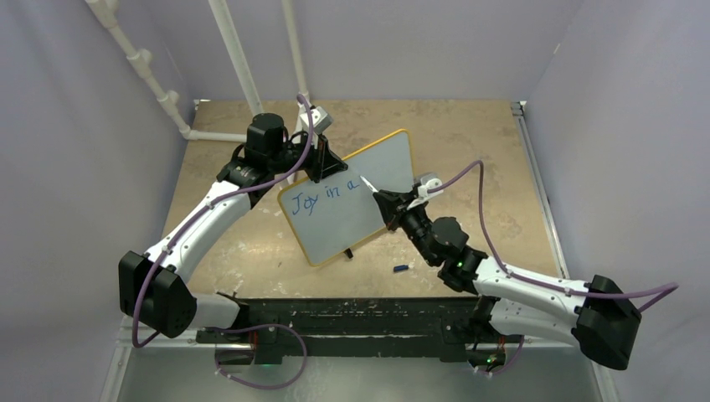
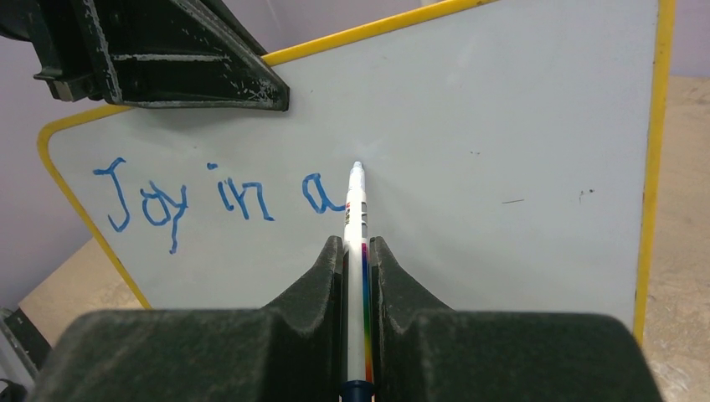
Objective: Write a sentence on the whiteboard
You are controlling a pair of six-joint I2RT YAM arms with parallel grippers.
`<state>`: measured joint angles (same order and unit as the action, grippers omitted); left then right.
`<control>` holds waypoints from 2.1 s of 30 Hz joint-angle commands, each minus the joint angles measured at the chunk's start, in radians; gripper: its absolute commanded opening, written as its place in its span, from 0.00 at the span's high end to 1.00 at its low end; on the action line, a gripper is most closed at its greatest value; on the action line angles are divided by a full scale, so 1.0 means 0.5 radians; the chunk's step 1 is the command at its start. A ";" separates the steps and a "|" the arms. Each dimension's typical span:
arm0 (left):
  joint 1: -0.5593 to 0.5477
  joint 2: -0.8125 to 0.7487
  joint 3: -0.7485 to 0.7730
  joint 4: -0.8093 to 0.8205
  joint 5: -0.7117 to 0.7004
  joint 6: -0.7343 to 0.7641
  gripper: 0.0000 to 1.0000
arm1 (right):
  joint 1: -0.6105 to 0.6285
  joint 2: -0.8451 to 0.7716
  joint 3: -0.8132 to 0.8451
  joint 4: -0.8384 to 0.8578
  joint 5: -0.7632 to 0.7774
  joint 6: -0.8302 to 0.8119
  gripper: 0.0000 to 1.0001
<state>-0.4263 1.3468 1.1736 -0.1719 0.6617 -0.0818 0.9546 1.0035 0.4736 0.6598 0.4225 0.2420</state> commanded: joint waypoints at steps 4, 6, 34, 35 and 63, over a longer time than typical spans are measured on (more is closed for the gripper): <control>0.003 -0.015 -0.037 0.046 -0.002 0.145 1.00 | -0.007 0.043 0.103 0.115 -0.064 -0.042 1.00; 0.003 -0.014 -0.034 0.047 -0.001 0.146 1.00 | -0.005 0.066 0.116 0.112 -0.076 -0.048 1.00; 0.003 -0.018 -0.028 0.055 0.008 0.142 1.00 | -0.004 0.009 -0.050 -0.049 -0.018 0.117 1.00; 0.003 -0.018 -0.026 0.055 0.008 0.143 1.00 | -0.002 0.009 -0.042 -0.061 0.008 0.122 1.00; 0.003 -0.018 -0.031 0.055 0.014 0.144 1.00 | -0.004 -0.013 0.167 0.085 0.002 -0.114 1.00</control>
<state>-0.4255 1.3468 1.1732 -0.1707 0.6621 -0.0814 0.9550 0.9859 0.4957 0.6346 0.4431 0.2268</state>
